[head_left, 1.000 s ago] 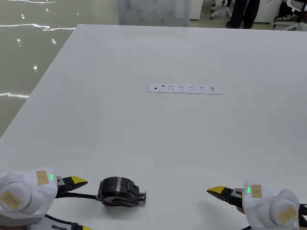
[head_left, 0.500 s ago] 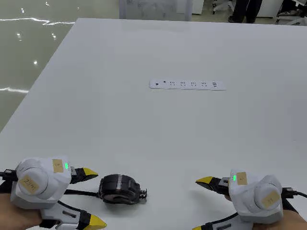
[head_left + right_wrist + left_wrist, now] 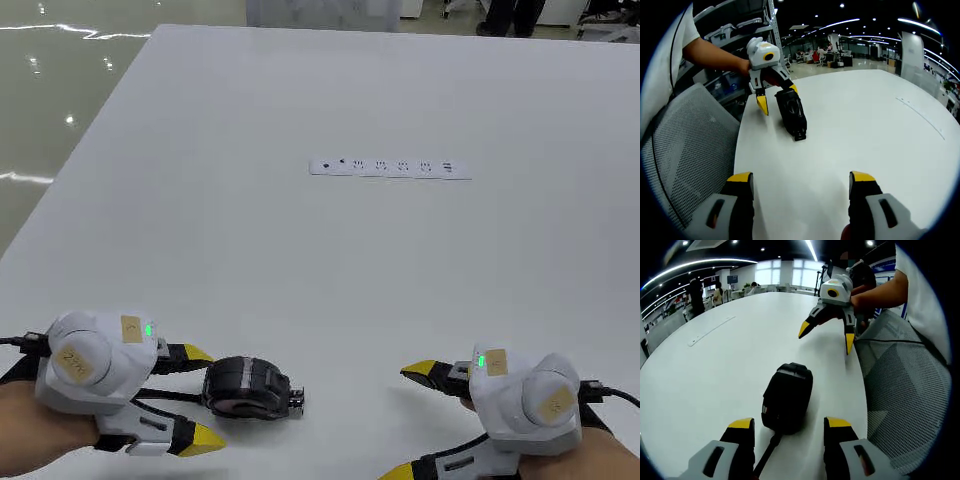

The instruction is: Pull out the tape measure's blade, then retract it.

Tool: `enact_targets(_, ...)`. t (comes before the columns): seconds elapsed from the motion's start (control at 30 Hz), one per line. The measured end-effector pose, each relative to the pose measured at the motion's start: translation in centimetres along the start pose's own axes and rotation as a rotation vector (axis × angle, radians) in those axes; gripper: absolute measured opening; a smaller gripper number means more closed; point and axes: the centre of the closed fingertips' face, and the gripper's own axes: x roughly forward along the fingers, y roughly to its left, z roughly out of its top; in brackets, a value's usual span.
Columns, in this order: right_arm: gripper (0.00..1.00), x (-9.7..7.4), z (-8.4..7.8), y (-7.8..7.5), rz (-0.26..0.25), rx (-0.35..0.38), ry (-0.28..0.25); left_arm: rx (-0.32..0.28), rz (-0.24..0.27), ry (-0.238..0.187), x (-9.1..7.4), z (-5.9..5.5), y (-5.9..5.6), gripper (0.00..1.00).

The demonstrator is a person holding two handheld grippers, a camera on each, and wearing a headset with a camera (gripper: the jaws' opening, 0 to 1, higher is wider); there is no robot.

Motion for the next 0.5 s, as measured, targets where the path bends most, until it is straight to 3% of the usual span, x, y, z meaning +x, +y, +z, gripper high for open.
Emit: enact_targets(0.5,0.78,0.31,0.29,-0.23,0.008,-0.001,-0.009,0.032,-0.008,-0.014,0.35,0.69,0.43,0.43)
